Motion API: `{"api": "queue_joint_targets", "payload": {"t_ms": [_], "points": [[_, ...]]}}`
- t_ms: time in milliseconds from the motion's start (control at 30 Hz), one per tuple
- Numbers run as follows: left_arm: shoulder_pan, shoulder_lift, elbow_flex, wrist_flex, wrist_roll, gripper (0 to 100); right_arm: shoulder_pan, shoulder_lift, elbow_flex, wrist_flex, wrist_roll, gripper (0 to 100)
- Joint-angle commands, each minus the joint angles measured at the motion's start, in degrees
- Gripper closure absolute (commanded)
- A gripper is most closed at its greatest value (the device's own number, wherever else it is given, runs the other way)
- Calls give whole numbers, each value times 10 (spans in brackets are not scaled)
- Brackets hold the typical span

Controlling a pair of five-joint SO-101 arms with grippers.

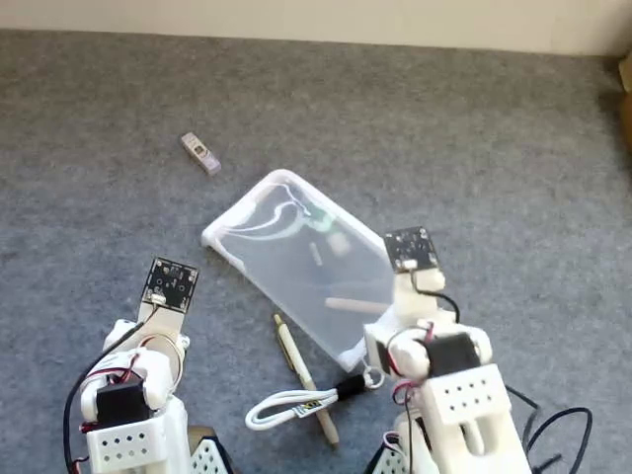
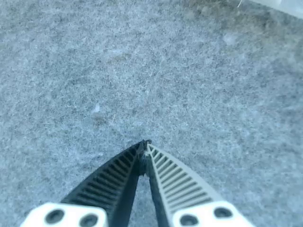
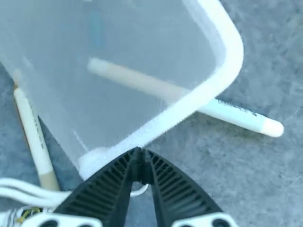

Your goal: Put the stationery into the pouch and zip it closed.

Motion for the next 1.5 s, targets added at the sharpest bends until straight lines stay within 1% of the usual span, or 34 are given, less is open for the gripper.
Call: {"api": "queue_joint_targets", "payload": {"t_ms": [0,200,433,600,767,867,1000,1033,1133,1200,1333,1467], "points": [[-4,-4,13,4,5,990,-9,62,-30,-61,-11,995],[-4,-4,13,4,5,990,-21,147,-35,-135,-12,995],[-4,-4,13,4,5,990,-62,205,-45,-236,-108,995],[-4,-4,13,4,5,990,-99,211,-100,-238,-147,995],[-4,-4,13,4,5,990,-109,211,-167,-235,-205,995],[-4,-4,13,4,5,990,-109,211,-203,-184,-232,995],[-4,-4,13,4,5,990,-109,210,-254,-75,-244,985],[-4,-4,13,4,5,990,-109,207,-262,-50,-245,968],[-4,-4,13,4,5,990,-120,205,-270,11,-246,877],[-4,-4,13,4,5,990,-138,206,-267,36,-248,832],[-4,-4,13,4,5,990,-172,205,-226,60,-280,828],[-4,-4,13,4,5,990,-189,206,-207,55,-284,828]]}}
